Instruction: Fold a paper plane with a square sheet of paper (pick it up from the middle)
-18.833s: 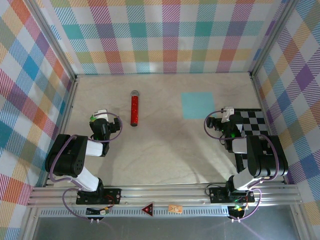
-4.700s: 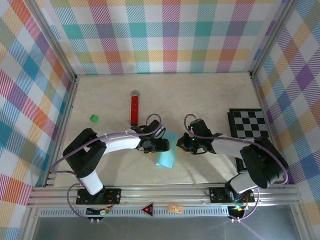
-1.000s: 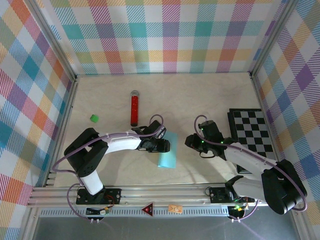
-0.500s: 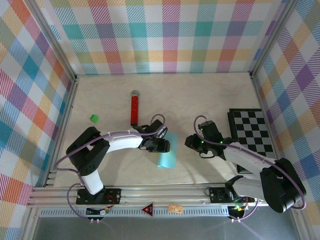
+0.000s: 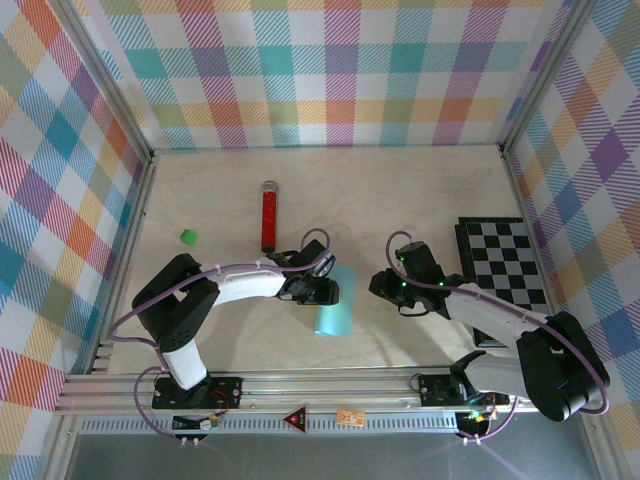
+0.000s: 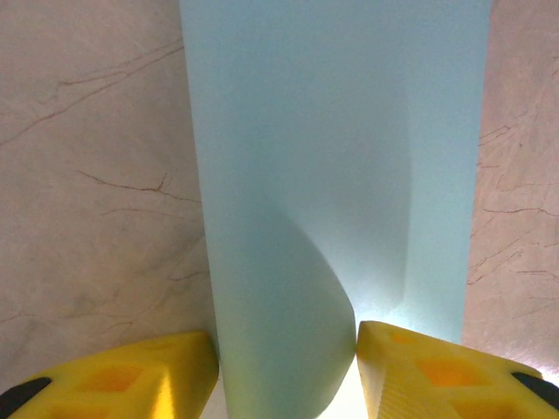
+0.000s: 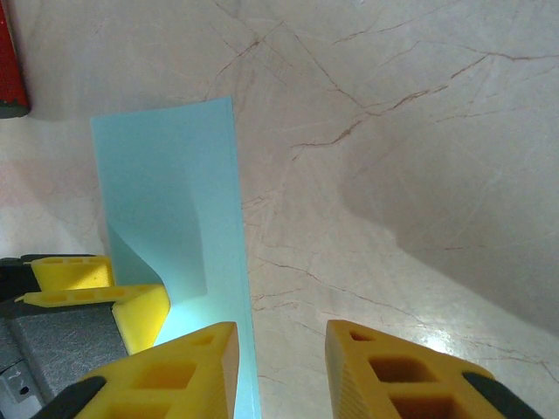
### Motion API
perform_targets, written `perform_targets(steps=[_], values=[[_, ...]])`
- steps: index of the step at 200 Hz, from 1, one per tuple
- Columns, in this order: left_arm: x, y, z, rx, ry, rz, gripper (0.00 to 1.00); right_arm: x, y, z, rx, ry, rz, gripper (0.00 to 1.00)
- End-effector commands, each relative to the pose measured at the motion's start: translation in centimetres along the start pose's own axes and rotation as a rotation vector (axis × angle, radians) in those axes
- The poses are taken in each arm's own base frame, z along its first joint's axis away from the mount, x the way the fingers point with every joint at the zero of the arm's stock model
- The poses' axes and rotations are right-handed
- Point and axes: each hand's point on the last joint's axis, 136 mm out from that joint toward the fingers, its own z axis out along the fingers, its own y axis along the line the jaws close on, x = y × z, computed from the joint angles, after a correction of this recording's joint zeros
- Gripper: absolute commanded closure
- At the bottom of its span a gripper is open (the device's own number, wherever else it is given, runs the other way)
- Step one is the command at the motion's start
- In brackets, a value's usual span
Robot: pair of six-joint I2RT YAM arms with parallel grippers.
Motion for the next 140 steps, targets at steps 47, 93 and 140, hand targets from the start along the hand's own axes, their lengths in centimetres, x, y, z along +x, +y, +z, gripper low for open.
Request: perform_targets(steps=[47, 93, 140], values=[[2.88, 6.2, 3.54, -0.223, 0.078, -0.029, 0.47, -0.35, 0.72, -0.11, -0.023, -0.002, 0.004, 0.66], [3.28, 6.31, 3.89, -0.222, 0.091, -0.029, 0.46, -0.23, 0.54, -0.08, -0.02, -0.001, 0.006, 0.66], [3.51, 6.81, 3.85, -0.246, 0.099, -0.024, 0.46, -0.22, 0.54, -0.11, -0.022, -0.005, 0.004, 0.66]])
